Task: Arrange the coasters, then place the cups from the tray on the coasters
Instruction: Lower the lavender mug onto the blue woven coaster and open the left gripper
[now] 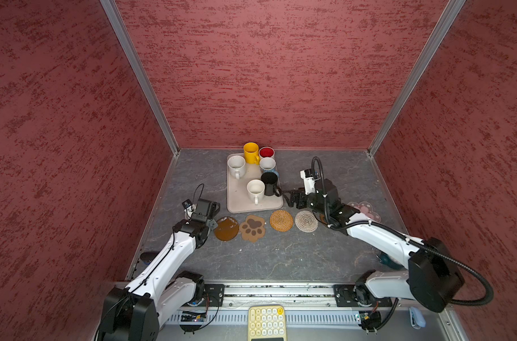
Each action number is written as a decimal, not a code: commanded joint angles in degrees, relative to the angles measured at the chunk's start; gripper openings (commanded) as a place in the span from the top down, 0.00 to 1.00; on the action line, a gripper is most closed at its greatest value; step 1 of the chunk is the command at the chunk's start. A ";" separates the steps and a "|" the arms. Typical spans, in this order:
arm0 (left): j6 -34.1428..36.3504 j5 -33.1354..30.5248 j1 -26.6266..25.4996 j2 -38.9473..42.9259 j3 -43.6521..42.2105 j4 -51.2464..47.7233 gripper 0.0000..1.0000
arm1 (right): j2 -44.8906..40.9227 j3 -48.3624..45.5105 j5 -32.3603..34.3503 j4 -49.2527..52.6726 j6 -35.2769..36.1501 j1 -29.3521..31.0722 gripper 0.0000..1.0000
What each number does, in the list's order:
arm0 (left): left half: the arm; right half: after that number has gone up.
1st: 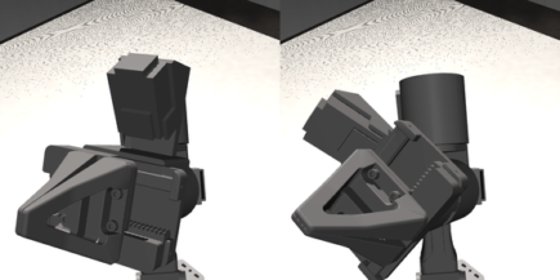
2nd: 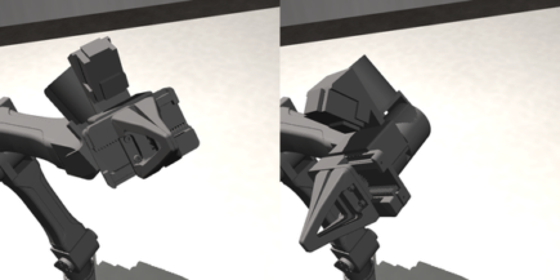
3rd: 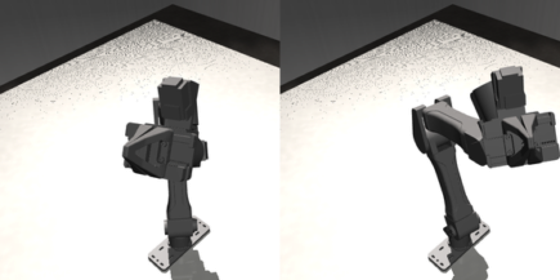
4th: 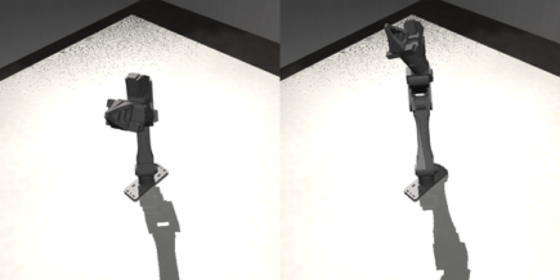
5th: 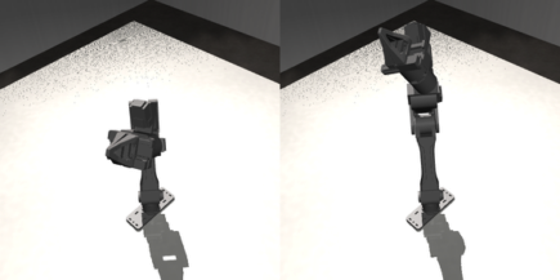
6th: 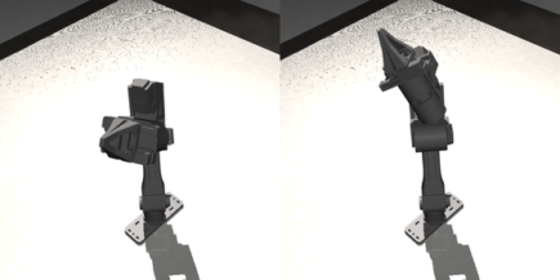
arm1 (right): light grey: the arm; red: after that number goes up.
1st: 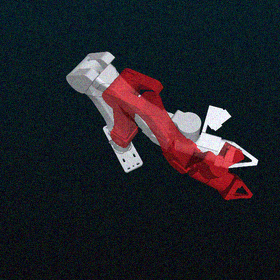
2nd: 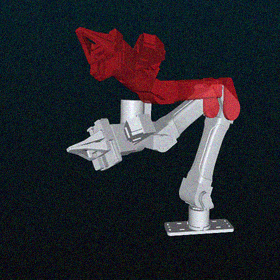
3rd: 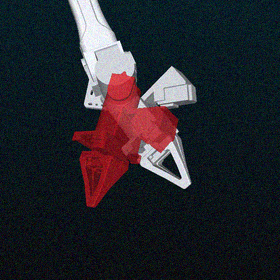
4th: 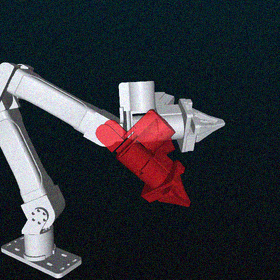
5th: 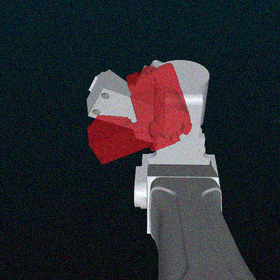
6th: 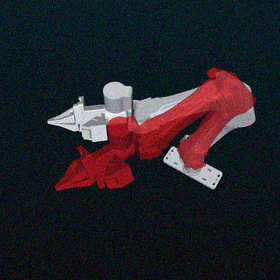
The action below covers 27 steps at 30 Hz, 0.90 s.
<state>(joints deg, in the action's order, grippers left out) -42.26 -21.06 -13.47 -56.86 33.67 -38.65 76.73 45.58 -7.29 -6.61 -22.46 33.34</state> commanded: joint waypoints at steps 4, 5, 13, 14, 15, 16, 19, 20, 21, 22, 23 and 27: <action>0.16 -0.74 0.39 2.27 -0.41 0.62 0.53 | 0.08 0.55 0.87 -1.02 0.61 0.32 0.07; 0.16 -0.69 0.38 2.44 -0.34 0.40 0.51 | -0.04 0.48 0.87 -0.96 0.62 0.32 0.07; 3.44 1.36 0.38 4.90 2.87 -1.51 0.24 | -0.97 0.69 1.19 -0.04 0.84 0.31 0.06; 5.91 2.67 0.19 5.39 3.65 -1.38 0.19 | -1.13 0.74 1.31 0.17 0.91 0.30 0.06; 7.36 2.82 -0.25 5.77 4.75 -2.16 0.11 | -1.29 0.83 1.40 0.41 0.97 0.32 0.06; 8.53 2.68 -0.76 5.97 5.78 -2.90 0.07 | -1.40 0.95 1.47 0.61 0.88 0.32 0.06; 11.66 3.65 -2.33 6.24 9.11 -5.16 0.00 | -2.02 1.22 1.49 1.20 0.84 0.32 0.06; 12.32 4.23 -2.92 6.27 10.25 -5.59 0.00 | -2.20 1.32 1.49 1.32 0.84 0.33 0.05; 12.92 5.03 -3.51 6.20 11.12 -5.92 0.01 | -2.26 1.43 1.49 1.53 0.80 0.31 0.05; 13.39 5.93 -4.28 5.89 12.19 -6.11 0.01 | -2.37 1.60 1.49 1.88 0.75 0.23 0.05; 13.64 6.56 -5.21 5.34 13.23 -6.40 0.01 | -2.46 1.88 1.54 2.27 0.72 0.23 0.04; 14.49 6.24 -10.72 1.98 17.22 -7.30 0.01 | -3.73 2.21 2.70 4.06 0.81 0.15 0.03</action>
<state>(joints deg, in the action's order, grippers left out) -30.22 -15.97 -21.50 -53.30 48.80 -44.05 75.07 45.60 -6.63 -3.97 -22.37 33.34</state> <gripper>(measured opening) 0.995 0.966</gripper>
